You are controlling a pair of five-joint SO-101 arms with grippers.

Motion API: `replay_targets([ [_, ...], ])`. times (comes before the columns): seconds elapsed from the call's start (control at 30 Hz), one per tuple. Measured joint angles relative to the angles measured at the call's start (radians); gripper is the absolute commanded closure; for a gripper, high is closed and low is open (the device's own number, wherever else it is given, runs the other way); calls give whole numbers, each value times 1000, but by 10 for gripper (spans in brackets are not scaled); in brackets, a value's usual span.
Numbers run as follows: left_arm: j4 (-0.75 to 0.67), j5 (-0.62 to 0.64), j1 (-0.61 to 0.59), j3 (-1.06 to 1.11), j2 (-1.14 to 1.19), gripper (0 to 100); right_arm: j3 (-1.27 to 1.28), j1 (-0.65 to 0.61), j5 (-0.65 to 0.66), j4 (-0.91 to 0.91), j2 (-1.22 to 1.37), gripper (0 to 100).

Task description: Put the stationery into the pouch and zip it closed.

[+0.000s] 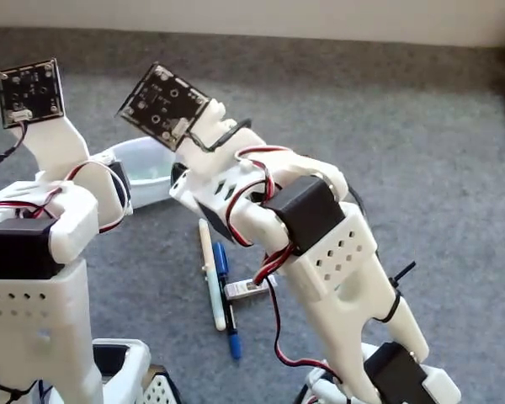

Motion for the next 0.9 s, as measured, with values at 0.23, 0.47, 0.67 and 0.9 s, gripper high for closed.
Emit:
replay_targets([
  [0.23,0,0,-54,0,0,994,0,0,-183,118,-120,869],
  [0.47,0,2,-149,0,0,994,0,32,-325,285,-114,869],
  [0.67,0,2,-215,0,0,994,103,106,-252,327,-58,869],
  [0.9,0,2,-262,14,-2,994,411,110,-44,295,-64,865],
])
